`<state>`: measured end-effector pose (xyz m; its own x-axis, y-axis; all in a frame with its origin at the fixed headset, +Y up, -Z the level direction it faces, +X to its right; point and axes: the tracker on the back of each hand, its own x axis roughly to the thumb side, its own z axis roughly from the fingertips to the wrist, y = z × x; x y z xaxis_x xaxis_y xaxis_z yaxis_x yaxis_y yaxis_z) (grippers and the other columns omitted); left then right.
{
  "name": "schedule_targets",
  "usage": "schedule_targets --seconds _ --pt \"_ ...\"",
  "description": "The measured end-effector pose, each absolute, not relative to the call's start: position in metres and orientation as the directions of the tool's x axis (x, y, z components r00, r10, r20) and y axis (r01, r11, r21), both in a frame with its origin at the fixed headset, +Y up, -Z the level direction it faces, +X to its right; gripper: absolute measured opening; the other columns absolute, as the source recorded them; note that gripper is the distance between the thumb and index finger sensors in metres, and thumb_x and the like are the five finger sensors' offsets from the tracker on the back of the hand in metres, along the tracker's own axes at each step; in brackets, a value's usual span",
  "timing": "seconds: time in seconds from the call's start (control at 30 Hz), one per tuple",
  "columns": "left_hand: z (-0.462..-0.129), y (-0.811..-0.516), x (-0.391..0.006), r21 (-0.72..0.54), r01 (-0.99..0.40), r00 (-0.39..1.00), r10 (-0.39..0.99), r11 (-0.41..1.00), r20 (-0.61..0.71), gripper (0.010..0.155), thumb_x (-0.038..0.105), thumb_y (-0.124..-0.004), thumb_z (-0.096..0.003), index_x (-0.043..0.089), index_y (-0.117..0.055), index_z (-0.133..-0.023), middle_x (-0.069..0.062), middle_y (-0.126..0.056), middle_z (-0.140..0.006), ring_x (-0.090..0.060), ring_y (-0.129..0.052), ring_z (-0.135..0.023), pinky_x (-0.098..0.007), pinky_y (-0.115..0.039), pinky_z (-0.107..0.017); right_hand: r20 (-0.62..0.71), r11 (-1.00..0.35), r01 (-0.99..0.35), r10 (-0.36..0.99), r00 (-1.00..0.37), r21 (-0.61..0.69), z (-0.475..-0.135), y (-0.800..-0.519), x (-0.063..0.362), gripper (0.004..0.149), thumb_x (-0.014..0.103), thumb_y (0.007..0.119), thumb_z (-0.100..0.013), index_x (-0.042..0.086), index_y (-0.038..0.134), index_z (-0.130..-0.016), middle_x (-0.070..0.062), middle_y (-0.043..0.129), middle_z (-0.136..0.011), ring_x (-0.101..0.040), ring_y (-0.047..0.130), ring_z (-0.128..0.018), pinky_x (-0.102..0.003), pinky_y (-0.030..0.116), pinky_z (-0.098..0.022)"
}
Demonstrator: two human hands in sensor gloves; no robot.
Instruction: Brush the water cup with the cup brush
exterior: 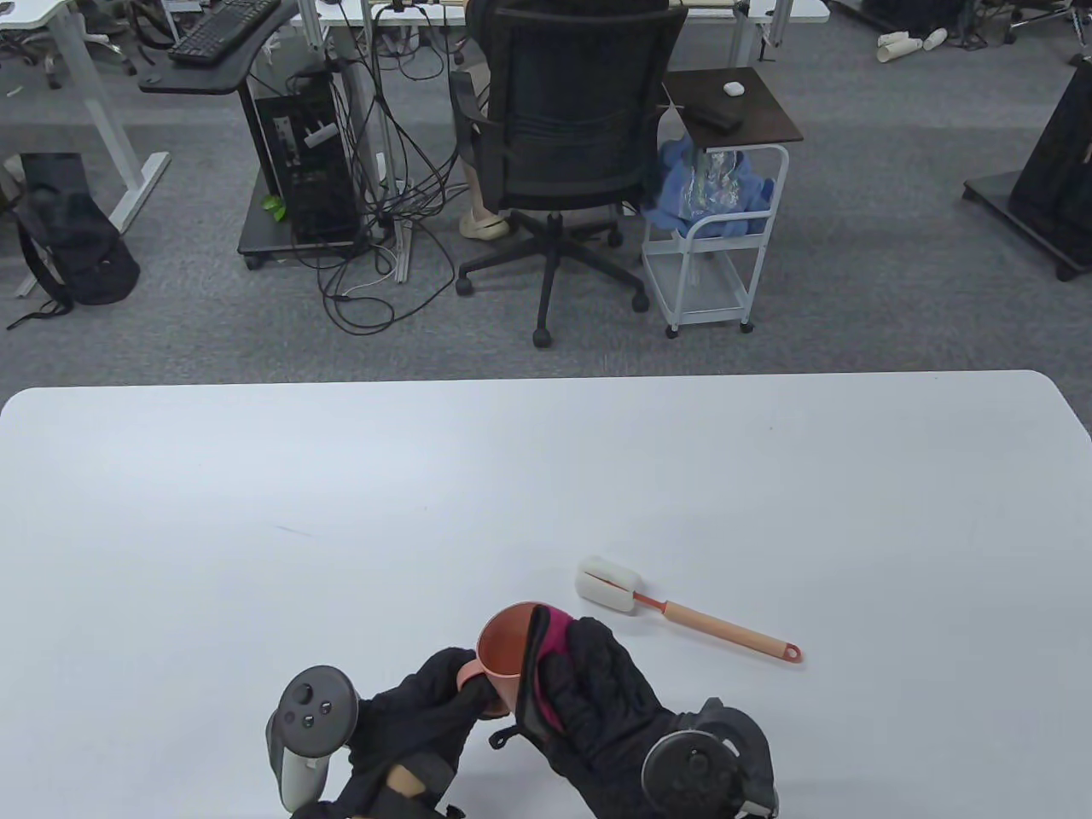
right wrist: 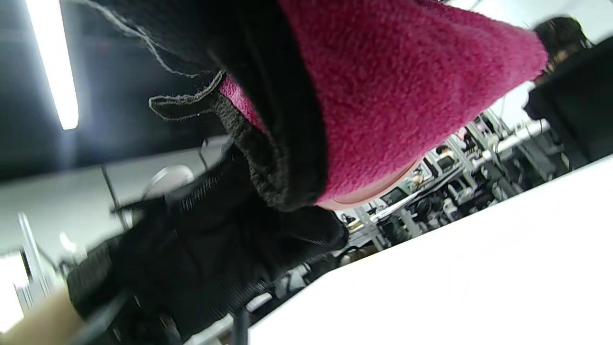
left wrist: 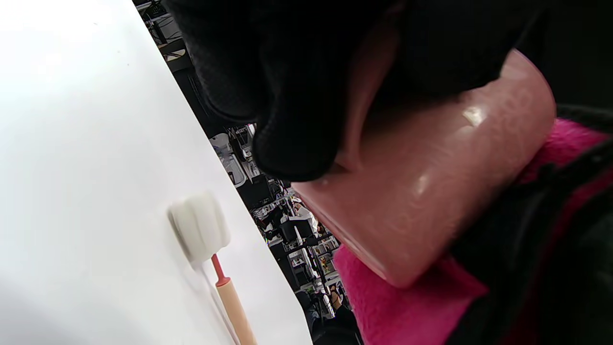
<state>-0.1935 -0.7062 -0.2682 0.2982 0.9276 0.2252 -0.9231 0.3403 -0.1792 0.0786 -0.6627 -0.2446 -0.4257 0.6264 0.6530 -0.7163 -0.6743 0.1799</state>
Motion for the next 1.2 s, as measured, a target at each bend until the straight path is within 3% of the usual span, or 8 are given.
schedule_targets --seconds 0.17,0.3,0.4,0.6,0.73,0.9,1.0,1.2 --pt "-0.268 -0.706 -0.194 -0.18 -0.921 0.3 0.925 0.345 0.233 0.04 0.049 -0.079 -0.0417 0.033 -0.078 -0.078 0.006 -0.088 -0.08 -0.016 -0.111 -0.06 -0.037 -0.087 -0.067 0.54 -0.475 -0.81 0.806 -0.243 0.344 -0.268 -0.671 0.09 0.071 0.052 0.063 -0.053 0.029 0.023 -0.108 -0.022 0.02 -0.113 -0.046 0.033 -0.107 -0.057 0.044 -0.076" --pt "-0.268 -0.706 -0.19 -0.213 -0.916 0.287 0.926 0.34 0.244 0.04 0.049 -0.08 -0.0413 0.034 -0.078 -0.078 0.007 -0.088 -0.08 -0.016 -0.111 -0.06 -0.037 -0.087 -0.067 0.316 -0.154 -0.868 0.949 0.004 0.473 -0.29 -0.689 0.096 0.07 0.057 0.06 -0.053 0.027 0.033 -0.11 -0.02 0.036 -0.116 -0.045 0.044 -0.107 -0.058 0.049 -0.075" --pt "-0.269 -0.707 -0.184 -0.267 -0.902 0.275 0.928 0.34 0.253 0.04 0.049 -0.08 -0.0403 0.035 -0.079 -0.077 0.008 -0.088 -0.08 -0.015 -0.111 -0.06 -0.036 -0.087 -0.067 0.142 0.045 -0.839 0.979 0.144 0.543 -0.302 -0.707 0.092 0.069 0.062 0.059 -0.053 0.026 0.042 -0.11 -0.017 0.048 -0.115 -0.044 0.054 -0.105 -0.059 0.05 -0.073" --pt "-0.272 -0.712 -0.177 -0.383 -0.875 0.217 0.947 0.296 0.236 0.041 0.049 -0.08 -0.0382 0.036 -0.08 -0.077 0.007 -0.089 -0.08 -0.014 -0.112 -0.058 -0.035 -0.089 -0.066 -0.082 0.244 -0.658 0.96 0.267 0.712 -0.314 -0.739 0.079 0.069 0.07 0.05 -0.055 0.027 0.052 -0.108 -0.014 0.067 -0.109 -0.039 0.072 -0.097 -0.054 0.062 -0.069" --pt "-0.273 -0.712 -0.173 -0.406 -0.863 0.218 0.946 0.301 0.239 0.041 0.05 -0.081 -0.0381 0.036 -0.081 -0.077 0.006 -0.091 -0.078 -0.012 -0.113 -0.052 -0.033 -0.091 -0.063 -0.234 0.401 -0.604 0.912 0.338 0.689 -0.312 -0.752 0.078 0.06 0.064 0.053 -0.057 0.028 0.058 -0.105 -0.013 0.071 -0.106 -0.039 0.075 -0.095 -0.054 0.063 -0.067" --pt "-0.274 -0.715 -0.176 -0.379 -0.877 0.225 0.949 0.296 0.219 0.041 0.049 -0.082 -0.0386 0.037 -0.081 -0.077 0.006 -0.089 -0.08 -0.013 -0.113 -0.055 -0.034 -0.089 -0.065 -0.214 0.458 -0.672 0.883 0.416 0.583 -0.318 -0.757 0.095 0.06 0.062 0.054 -0.058 0.027 0.057 -0.106 -0.014 0.07 -0.107 -0.039 0.075 -0.095 -0.054 0.063 -0.067" --pt "-0.275 -0.714 -0.187 -0.324 -0.901 0.239 0.952 0.29 0.189 0.04 0.046 -0.084 -0.0395 0.036 -0.082 -0.078 0.004 -0.088 -0.083 -0.018 -0.112 -0.058 -0.039 -0.086 -0.067 -0.118 0.475 -0.726 0.866 0.486 0.497 -0.322 -0.748 0.121 0.06 0.063 0.052 -0.059 0.027 0.055 -0.107 -0.014 0.069 -0.108 -0.039 0.074 -0.096 -0.052 0.064 -0.068" --pt "-0.284 -0.696 -0.205 -0.204 -0.883 0.418 0.906 0.422 0.068 0.039 0.038 -0.089 -0.0394 0.034 -0.083 -0.078 0.001 -0.086 -0.086 -0.021 -0.112 -0.065 -0.042 -0.083 -0.068 0.025 0.541 -0.748 0.804 0.594 0.384 -0.328 -0.73 0.17 0.061 0.064 0.049 -0.059 0.028 0.052 -0.108 -0.013 0.067 -0.109 -0.037 0.074 -0.097 -0.051 0.065 -0.069"
